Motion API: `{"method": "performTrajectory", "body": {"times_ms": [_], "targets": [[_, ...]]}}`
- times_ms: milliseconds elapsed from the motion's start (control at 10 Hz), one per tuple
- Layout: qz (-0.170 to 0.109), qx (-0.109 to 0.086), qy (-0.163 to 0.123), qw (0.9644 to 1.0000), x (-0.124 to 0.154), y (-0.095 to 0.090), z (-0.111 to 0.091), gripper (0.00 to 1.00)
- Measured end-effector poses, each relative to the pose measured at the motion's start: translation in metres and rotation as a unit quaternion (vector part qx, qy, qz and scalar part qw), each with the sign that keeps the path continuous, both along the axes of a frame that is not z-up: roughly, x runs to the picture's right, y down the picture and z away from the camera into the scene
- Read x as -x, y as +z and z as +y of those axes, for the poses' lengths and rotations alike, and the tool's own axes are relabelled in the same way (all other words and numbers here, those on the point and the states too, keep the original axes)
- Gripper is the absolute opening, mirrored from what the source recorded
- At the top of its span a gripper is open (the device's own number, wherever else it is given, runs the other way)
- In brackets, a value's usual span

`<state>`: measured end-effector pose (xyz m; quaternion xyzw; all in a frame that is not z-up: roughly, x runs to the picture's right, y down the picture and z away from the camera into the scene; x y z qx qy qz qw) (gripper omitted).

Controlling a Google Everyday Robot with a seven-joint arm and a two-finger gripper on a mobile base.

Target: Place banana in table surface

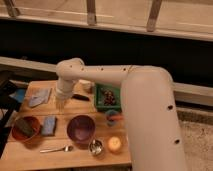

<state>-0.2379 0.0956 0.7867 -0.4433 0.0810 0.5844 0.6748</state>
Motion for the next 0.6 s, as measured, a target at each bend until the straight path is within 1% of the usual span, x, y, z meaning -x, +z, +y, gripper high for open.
{"method": "performTrajectory", "body": {"times_ms": [200,600], "targets": [[0.006,0.020,0.008,0.9998,0.002,0.018,0.022,0.68],[0.007,0.021,0.009,0.9997,0.001,0.020,0.023,0.68]]}}
